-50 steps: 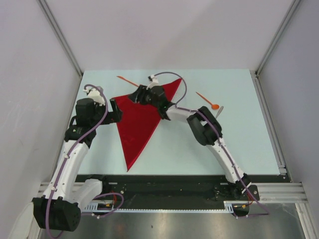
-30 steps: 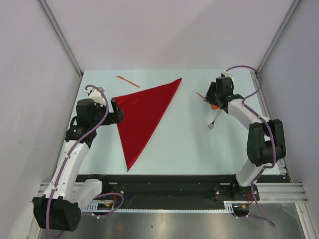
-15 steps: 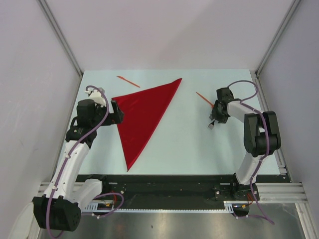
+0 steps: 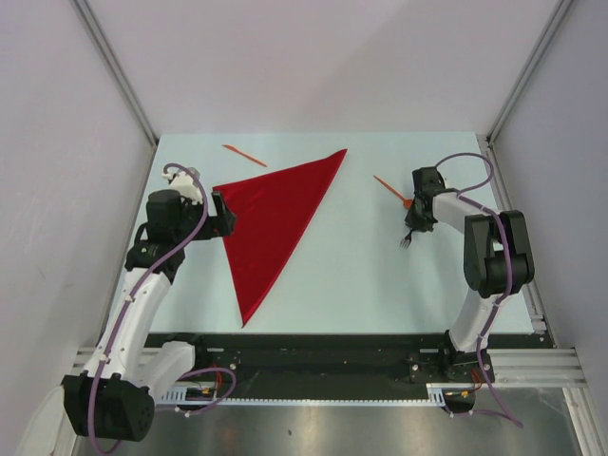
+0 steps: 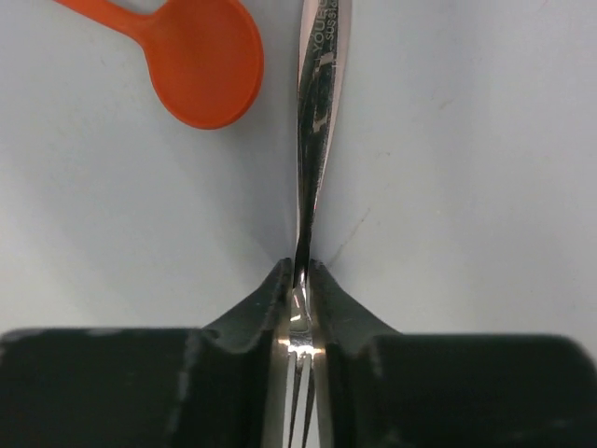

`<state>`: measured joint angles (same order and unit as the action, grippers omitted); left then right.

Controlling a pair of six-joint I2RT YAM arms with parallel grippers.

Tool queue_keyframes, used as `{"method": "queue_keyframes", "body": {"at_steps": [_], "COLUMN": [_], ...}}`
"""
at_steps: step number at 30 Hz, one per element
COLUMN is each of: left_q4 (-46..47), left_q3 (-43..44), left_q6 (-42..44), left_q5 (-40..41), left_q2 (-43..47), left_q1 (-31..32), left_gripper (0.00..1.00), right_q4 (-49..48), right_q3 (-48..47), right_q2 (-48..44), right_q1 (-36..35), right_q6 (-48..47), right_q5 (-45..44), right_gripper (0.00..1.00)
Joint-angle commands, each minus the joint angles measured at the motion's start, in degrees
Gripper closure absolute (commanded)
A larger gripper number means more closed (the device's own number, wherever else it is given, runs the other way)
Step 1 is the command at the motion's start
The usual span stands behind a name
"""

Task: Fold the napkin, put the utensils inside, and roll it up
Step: Grab a utensil with the right arm

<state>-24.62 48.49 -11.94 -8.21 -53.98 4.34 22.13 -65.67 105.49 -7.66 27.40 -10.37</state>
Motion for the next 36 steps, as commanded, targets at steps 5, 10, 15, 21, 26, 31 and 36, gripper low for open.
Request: {"method": "queue_keyframes", "body": {"at_steps": [5, 10, 15, 21, 26, 31, 36], "left_q4": [1.6, 1.6, 1.8, 2.0, 1.9, 1.9, 1.8], "left_q3": [-0.1, -0.1, -0.1, -0.1, -0.1, -0.2, -0.2], "left_q6": [0.1, 0.0, -0.2, -0.4, -0.4, -0.4, -0.4], "left_q5": [-0.9, -1.1, -1.8, -2.6, -2.4, -1.8, -1.8], "left_q2": [1.2, 1.7, 1.9, 2.3, 2.7, 3.0, 3.1], "left_q1": [-0.5, -0.5, -0.5, -0.5, -0.5, -0.5, -0.5], "left_gripper": [0.00, 0.00, 0.00, 0.00, 0.00, 0.00, 0.00], "right_q4": [3.5, 6.9, 10.0, 7.9, 0.0, -6.9, -11.5], "right_q3": [2.0, 4.1, 7.4, 9.0, 5.0, -4.3, -13.2], "right_q2": [1.7, -5.2, -13.0, -17.8, -14.3, -4.7, 3.4], "right_q1": [-0.8, -1.3, -4.5, -13.2, -23.4, -31.9, -37.1], "right_q6": [0.6, 0.0, 1.4, 7.9, 14.8, 20.1, 26.4], "right_q5": [-0.7, -0.2, 0.2, 1.1, -0.5, -0.4, -2.5], "right_gripper": [1.00, 1.00, 1.00, 1.00, 1.00, 1.00, 1.00]}}
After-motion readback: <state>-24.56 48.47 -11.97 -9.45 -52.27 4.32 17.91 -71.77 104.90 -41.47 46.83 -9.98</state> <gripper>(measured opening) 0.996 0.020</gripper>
